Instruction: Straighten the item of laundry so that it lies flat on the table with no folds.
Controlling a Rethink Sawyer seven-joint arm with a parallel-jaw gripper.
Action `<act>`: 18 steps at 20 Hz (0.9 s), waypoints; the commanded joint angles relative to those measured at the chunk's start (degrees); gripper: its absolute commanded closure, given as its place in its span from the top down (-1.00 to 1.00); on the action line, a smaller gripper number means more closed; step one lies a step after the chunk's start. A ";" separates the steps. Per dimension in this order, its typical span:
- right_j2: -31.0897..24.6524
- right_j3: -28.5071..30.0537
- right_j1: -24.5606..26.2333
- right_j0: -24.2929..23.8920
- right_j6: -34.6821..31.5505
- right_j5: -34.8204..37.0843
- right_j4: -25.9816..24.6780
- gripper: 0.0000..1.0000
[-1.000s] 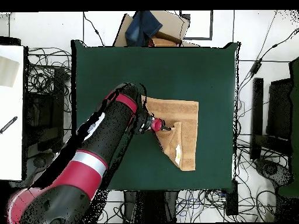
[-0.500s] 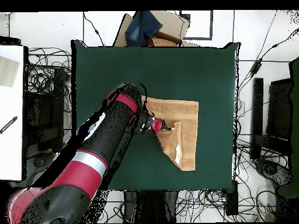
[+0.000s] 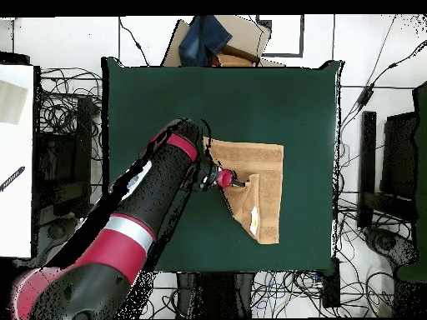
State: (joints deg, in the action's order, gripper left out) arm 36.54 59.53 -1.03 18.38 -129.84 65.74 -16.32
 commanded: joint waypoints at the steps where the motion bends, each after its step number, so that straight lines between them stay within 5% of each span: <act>1: -4.87 2.12 1.08 -0.69 -10.36 1.11 3.12 -1.00; 18: -5.75 3.29 0.88 -1.02 -10.55 -0.66 3.46 -1.00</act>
State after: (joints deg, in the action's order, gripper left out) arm 36.54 59.53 -1.22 18.37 -129.84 65.74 -16.32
